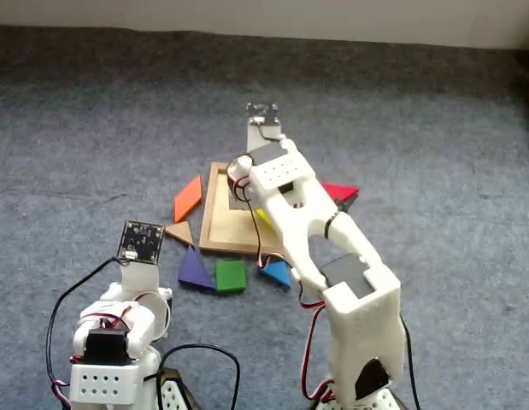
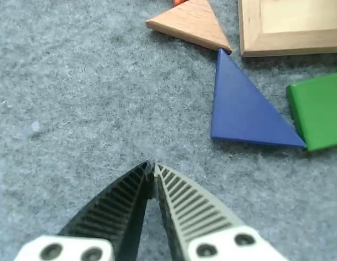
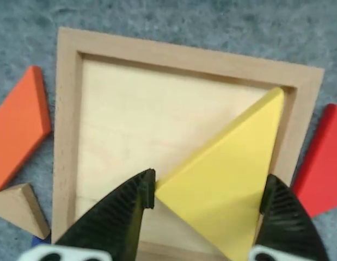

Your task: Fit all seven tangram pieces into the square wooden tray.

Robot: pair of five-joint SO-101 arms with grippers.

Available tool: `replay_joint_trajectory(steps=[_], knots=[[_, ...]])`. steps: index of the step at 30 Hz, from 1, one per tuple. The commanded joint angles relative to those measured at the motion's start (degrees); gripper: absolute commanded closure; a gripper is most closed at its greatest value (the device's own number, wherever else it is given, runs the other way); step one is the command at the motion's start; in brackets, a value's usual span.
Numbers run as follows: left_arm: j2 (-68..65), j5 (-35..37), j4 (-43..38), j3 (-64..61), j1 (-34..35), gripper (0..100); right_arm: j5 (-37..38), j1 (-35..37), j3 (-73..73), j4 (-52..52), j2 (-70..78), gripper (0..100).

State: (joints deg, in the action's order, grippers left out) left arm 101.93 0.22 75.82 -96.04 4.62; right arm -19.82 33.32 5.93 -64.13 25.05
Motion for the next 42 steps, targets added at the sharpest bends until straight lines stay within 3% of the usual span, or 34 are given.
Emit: replay_joint_trajectory(steps=[1,7,18,26,36,42], knots=[[1.7,0.4,0.2,-1.1,0.7,99,1.2,-0.1,2.7,1.0,-1.2,72.7],[1.7,0.4,0.2,-1.1,0.7,99,1.2,-0.1,2.7,1.0,-1.2,65.2],[1.7,0.4,0.2,-1.1,0.7,99,0.2,0.3,3.2,-3.7,-1.6,65.2],[1.7,0.4,0.2,-1.1,0.7,99,7.4,4.4,5.4,-2.6,-1.5,65.3],[1.7,0.4,0.2,-1.1,0.7,99,11.8,5.0,6.5,-2.2,-1.2,87.3],[1.7,0.4,0.2,-1.1,0.7,99,13.8,8.3,6.2,-2.1,-1.1,88.9]])
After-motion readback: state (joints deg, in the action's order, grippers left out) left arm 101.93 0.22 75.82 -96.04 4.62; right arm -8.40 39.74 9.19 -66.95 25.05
